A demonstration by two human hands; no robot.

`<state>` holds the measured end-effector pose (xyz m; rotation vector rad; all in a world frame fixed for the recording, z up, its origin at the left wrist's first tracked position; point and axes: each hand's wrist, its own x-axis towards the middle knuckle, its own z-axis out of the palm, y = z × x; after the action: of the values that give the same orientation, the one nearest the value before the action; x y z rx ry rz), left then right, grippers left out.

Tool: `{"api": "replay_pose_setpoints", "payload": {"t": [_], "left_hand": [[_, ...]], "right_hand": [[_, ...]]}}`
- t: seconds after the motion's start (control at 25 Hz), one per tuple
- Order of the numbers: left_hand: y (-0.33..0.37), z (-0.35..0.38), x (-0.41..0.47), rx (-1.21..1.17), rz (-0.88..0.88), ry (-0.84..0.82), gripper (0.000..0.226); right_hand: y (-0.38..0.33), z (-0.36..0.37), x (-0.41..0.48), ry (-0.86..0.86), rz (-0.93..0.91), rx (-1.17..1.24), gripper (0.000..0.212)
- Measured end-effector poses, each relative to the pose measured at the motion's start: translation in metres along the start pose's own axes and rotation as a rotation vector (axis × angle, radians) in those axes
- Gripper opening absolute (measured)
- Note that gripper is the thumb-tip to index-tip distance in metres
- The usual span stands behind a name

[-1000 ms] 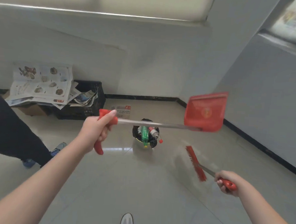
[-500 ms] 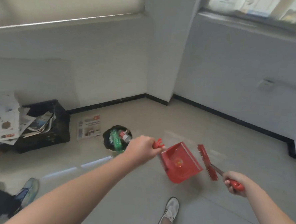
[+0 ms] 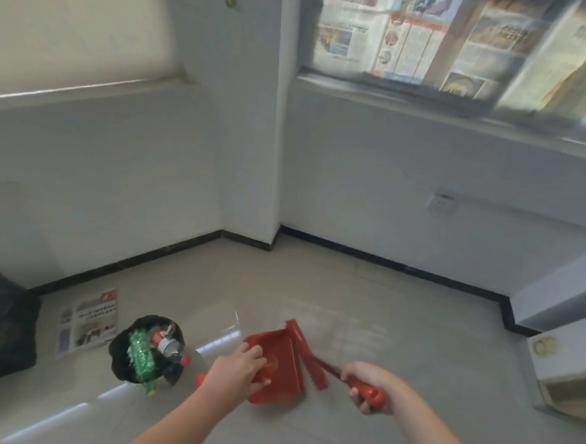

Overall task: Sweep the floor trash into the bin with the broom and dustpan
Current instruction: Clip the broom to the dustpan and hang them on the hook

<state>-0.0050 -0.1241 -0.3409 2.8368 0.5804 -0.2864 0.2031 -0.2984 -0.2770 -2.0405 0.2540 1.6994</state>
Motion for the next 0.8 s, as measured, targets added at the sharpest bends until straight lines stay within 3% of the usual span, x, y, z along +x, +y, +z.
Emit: {"api": "replay_pose_setpoints", "payload": {"t": [0.2, 0.32, 0.48, 0.6, 0.8], "left_hand": [[-0.022, 0.012, 0.05, -0.058, 0.029, -0.13, 0.043], [-0.045, 0.015, 0.071, -0.022, 0.018, -0.142, 0.042], [-0.08, 0.022, 0.088, -0.144, -0.079, -0.16, 0.033], [-0.092, 0.02, 0.096, -0.229, -0.037, -0.157, 0.033], [-0.119, 0.005, 0.104, -0.314, 0.025, -0.26, 0.034]], "right_hand": [[-0.073, 0.032, 0.002, -0.075, 0.02, -0.056, 0.02], [-0.101, 0.054, 0.008, -0.097, 0.023, -0.081, 0.016], [-0.133, 0.101, 0.007, -0.128, 0.02, -0.228, 0.013], [-0.152, 0.13, 0.005, -0.123, -0.013, -0.306, 0.015], [-0.192, 0.14, -0.007, -0.162, 0.058, -0.223, 0.013]]}}
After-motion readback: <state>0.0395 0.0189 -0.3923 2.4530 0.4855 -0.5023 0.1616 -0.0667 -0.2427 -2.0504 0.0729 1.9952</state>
